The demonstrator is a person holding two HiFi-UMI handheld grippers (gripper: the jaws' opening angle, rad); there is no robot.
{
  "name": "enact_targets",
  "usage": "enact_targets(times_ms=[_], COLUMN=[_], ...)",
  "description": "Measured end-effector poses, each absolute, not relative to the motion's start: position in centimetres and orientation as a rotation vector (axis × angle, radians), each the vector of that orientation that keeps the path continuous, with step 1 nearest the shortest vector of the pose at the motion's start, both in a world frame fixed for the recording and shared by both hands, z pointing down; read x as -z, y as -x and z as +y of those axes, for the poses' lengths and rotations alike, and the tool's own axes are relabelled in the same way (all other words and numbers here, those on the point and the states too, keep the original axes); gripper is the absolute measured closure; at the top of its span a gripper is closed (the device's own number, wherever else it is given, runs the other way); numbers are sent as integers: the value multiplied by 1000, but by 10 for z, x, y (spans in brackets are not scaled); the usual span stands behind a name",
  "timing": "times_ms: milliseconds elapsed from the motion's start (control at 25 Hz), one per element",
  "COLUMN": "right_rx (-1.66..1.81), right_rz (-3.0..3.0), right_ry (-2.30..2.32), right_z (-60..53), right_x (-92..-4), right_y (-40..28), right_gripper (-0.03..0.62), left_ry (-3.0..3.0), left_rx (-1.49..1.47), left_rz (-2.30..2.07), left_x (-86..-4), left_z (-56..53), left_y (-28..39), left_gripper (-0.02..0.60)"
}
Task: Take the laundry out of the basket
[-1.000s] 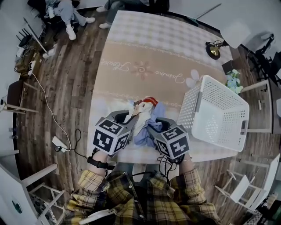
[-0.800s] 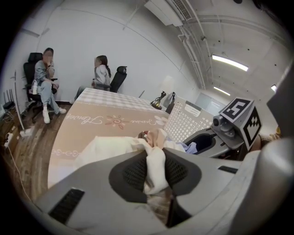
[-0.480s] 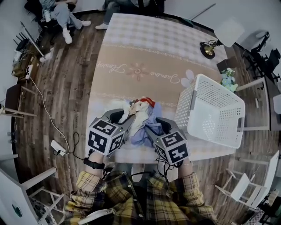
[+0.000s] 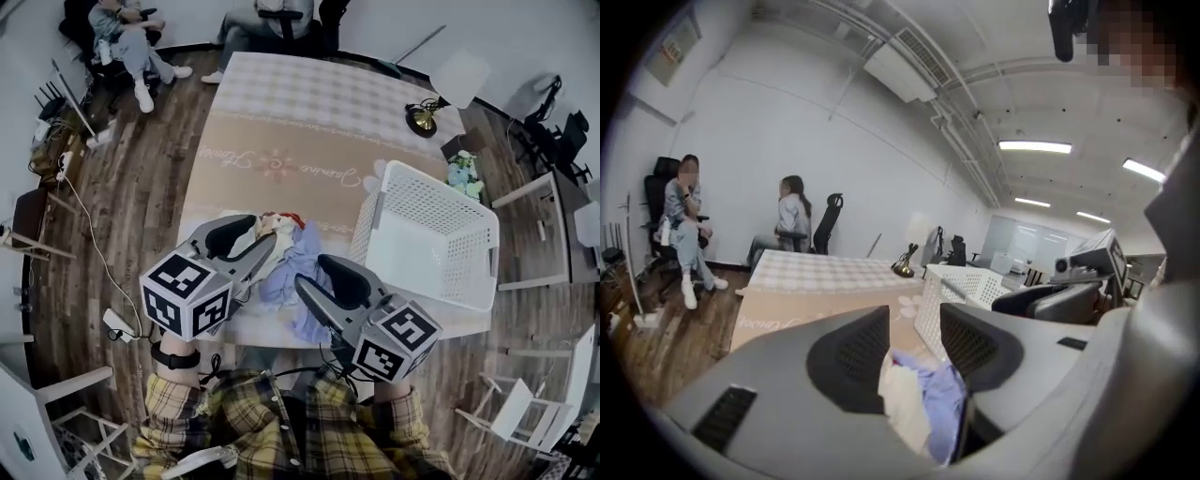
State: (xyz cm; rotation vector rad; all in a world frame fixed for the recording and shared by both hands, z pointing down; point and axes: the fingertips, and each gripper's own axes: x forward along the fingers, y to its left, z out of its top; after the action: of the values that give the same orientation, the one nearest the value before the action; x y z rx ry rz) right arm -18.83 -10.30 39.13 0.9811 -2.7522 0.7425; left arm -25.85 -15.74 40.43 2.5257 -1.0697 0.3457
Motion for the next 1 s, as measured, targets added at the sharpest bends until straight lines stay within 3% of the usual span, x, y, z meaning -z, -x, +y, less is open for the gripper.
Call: enact_targets(times_ms=[480,760,920,1000], right_rx=[-720,-578,-563,-568], right_rz=[-3027,-3048,-3045,-3055], right_ry=[-936,-1031,-1030,-1024], right_z=[-75,-71,-69,-67], right_x=[-290,-267,-261,-258], right_y=[80,-9,-45,-58], right_gripper=[398,553,597,597], left_ry=[-2765,-2811,-2828,-2836], left_rx=[-50,93,150,164], left_rz=[-1013,-931,-856,-830], left_x=[-285,-262,-253,-250], left_z=[-105,-83,-71,-67], left_y=[112,25,-14,-29], left_gripper=[373,422,426,480])
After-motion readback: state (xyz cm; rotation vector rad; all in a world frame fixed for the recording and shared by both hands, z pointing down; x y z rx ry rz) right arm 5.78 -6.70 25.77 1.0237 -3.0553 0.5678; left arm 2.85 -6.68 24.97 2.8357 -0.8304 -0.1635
